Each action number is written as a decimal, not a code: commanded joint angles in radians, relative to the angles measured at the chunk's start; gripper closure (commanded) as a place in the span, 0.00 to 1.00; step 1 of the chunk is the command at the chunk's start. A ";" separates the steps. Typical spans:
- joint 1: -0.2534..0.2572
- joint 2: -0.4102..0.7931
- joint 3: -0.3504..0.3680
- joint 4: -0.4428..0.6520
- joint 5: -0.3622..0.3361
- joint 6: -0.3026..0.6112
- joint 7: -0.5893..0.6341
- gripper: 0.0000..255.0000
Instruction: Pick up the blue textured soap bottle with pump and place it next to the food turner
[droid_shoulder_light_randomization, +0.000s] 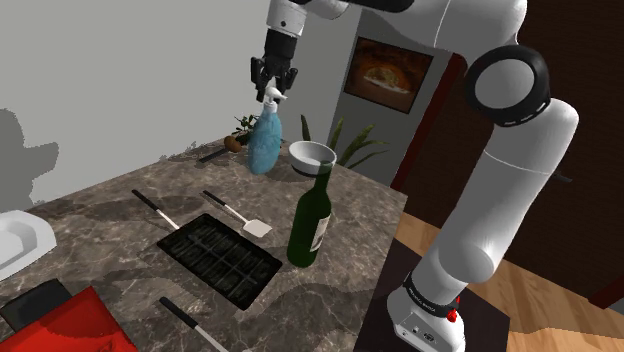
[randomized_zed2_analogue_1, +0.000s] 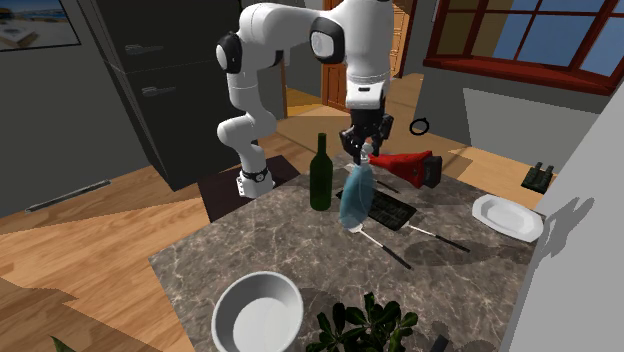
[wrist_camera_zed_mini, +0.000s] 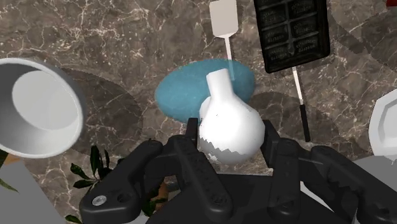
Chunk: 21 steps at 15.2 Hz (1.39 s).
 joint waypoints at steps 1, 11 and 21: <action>0.008 -0.056 0.007 -0.050 0.004 -0.003 0.016 1.00; 0.047 -0.338 0.048 -0.212 0.040 -0.109 0.111 1.00; 0.089 -0.546 0.101 -0.233 0.094 -0.275 0.236 1.00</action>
